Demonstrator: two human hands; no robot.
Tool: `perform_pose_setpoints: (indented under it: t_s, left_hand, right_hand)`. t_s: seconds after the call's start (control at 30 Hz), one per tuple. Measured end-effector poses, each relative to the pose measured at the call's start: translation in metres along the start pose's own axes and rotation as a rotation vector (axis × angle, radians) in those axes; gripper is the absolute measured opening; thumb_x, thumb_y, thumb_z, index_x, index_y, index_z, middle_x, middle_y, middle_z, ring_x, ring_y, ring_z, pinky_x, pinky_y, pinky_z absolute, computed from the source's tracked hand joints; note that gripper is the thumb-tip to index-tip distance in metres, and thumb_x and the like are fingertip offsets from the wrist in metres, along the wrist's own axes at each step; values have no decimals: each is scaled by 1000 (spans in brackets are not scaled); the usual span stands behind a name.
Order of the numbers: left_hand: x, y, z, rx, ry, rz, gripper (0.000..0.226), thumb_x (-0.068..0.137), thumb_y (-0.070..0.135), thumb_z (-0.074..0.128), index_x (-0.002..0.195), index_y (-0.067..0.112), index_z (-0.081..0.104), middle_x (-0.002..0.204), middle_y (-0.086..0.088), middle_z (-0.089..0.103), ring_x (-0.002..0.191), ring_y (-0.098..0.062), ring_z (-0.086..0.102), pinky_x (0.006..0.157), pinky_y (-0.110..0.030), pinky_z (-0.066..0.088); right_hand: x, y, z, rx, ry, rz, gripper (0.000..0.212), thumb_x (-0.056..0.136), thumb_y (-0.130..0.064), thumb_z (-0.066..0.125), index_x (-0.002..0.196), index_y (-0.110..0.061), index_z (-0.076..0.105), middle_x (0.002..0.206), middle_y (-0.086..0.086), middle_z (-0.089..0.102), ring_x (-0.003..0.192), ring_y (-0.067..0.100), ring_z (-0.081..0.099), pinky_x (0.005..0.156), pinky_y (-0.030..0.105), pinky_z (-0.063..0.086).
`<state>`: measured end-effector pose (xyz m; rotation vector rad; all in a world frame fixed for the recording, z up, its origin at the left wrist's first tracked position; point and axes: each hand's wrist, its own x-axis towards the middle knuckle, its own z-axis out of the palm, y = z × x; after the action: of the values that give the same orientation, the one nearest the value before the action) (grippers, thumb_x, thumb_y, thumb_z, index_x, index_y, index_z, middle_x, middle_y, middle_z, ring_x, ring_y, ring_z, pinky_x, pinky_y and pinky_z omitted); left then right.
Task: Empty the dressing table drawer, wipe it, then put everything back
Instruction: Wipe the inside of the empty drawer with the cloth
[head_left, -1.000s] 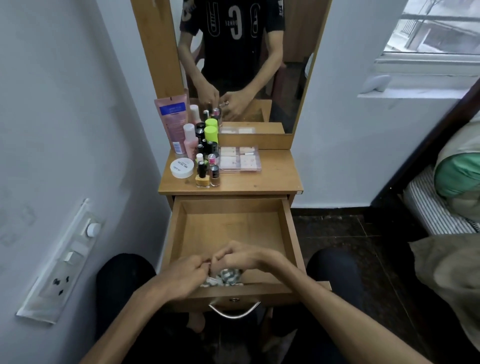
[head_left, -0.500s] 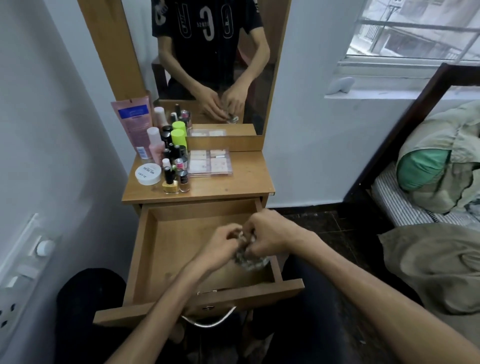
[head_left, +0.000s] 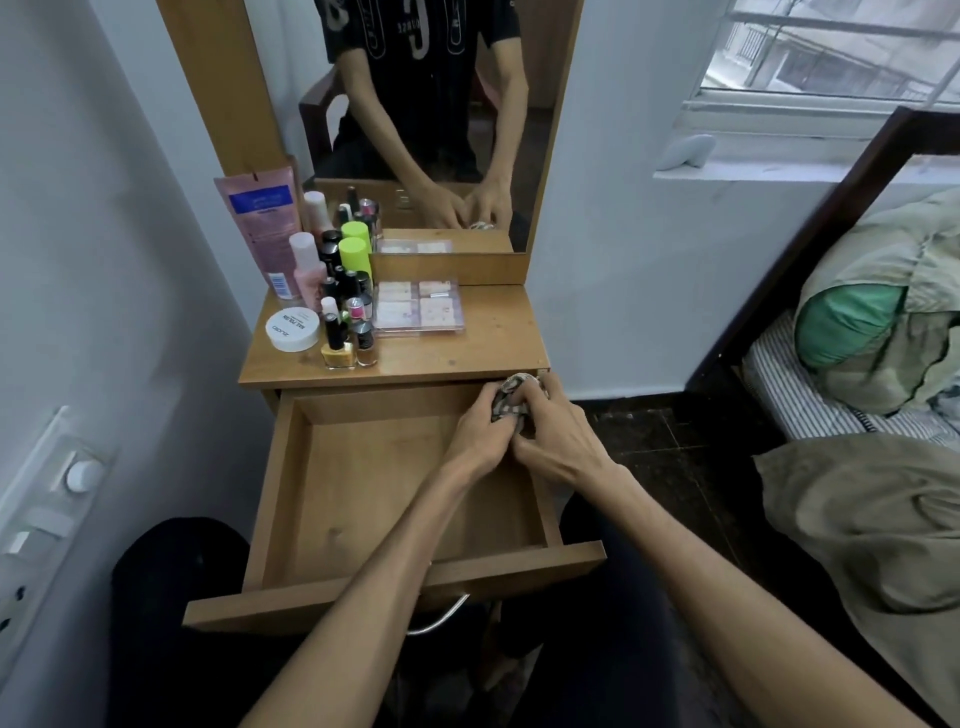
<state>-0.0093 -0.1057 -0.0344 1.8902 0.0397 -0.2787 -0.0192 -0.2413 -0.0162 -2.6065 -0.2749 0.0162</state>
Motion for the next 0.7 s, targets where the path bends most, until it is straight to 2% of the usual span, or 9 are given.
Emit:
perform_pose_setpoints:
  t_s: [0.07, 0.13, 0.17, 0.23, 0.3, 0.4, 0.5, 0.6, 0.7]
  left_hand:
    - [-5, 6, -1, 62, -2, -6, 17, 100, 35, 56, 113, 27, 64, 100, 0, 73, 85, -17, 67, 69, -26, 49]
    - [-17, 9, 0, 149, -19, -2, 25, 101, 45, 53, 101, 24, 66, 94, 0, 71, 84, -20, 66, 66, -28, 46]
    - [-26, 12, 0, 187, -35, 10, 27, 102, 44, 51, 99, 24, 68, 97, -1, 72, 89, -21, 66, 68, -29, 47]
    - [-48, 10, 6, 269, -107, 47, 28, 104, 37, 50, 99, 22, 73, 99, -3, 73, 89, -21, 67, 70, -30, 48]
    - [-69, 10, 12, 372, -196, 63, 27, 102, 33, 51, 87, 23, 71, 88, 0, 71, 76, -15, 65, 62, -28, 47]
    - [-84, 16, 15, 466, -250, 47, 26, 96, 26, 52, 71, 26, 58, 76, 4, 63, 64, -12, 58, 54, -26, 40]
    - [-86, 27, 4, 371, -296, 1, 22, 94, 20, 51, 74, 17, 60, 76, -1, 61, 67, -19, 55, 62, -32, 43]
    - [-92, 31, -14, 349, -335, 27, 19, 92, 23, 58, 84, 10, 68, 82, -6, 66, 75, -19, 58, 69, -36, 44]
    - [-106, 22, -29, 411, -351, 70, 12, 83, 28, 64, 91, 21, 69, 95, -8, 73, 86, -21, 65, 74, -39, 50]
  right_hand:
    - [-1, 2, -9, 52, -71, 48, 19, 85, -30, 60, 100, -20, 56, 112, 3, 53, 86, 27, 58, 79, 37, 47]
    - [-8, 5, -21, 101, -136, 68, 11, 85, -35, 57, 82, -25, 57, 95, 0, 60, 85, 23, 60, 79, 38, 49]
    - [-14, 8, -27, 150, -174, 78, 17, 89, -35, 58, 73, -28, 59, 85, -5, 63, 81, 17, 61, 78, 37, 50]
    - [-34, 17, -36, 260, -318, 142, 37, 100, -31, 61, 63, -31, 65, 72, -13, 65, 71, 4, 60, 72, 27, 46]
    - [-56, 27, -37, 337, -456, 203, 41, 99, -26, 65, 58, -27, 61, 66, -13, 58, 62, 3, 52, 68, 25, 39]
    - [-73, 29, -38, 408, -458, 204, 44, 90, -18, 71, 52, -25, 50, 60, -5, 45, 56, 5, 38, 64, 29, 34]
    - [-74, 16, -49, 473, -398, 194, 37, 87, -9, 76, 59, -22, 56, 57, -9, 50, 53, 2, 42, 61, 24, 37]
    - [-82, -1, -60, 417, -399, 189, 21, 84, -16, 83, 84, -18, 62, 67, -10, 62, 58, 4, 53, 57, 19, 42]
    - [-97, -15, -55, 295, -372, 199, 44, 79, -31, 88, 112, -28, 59, 98, -2, 75, 79, 13, 74, 74, 31, 61]
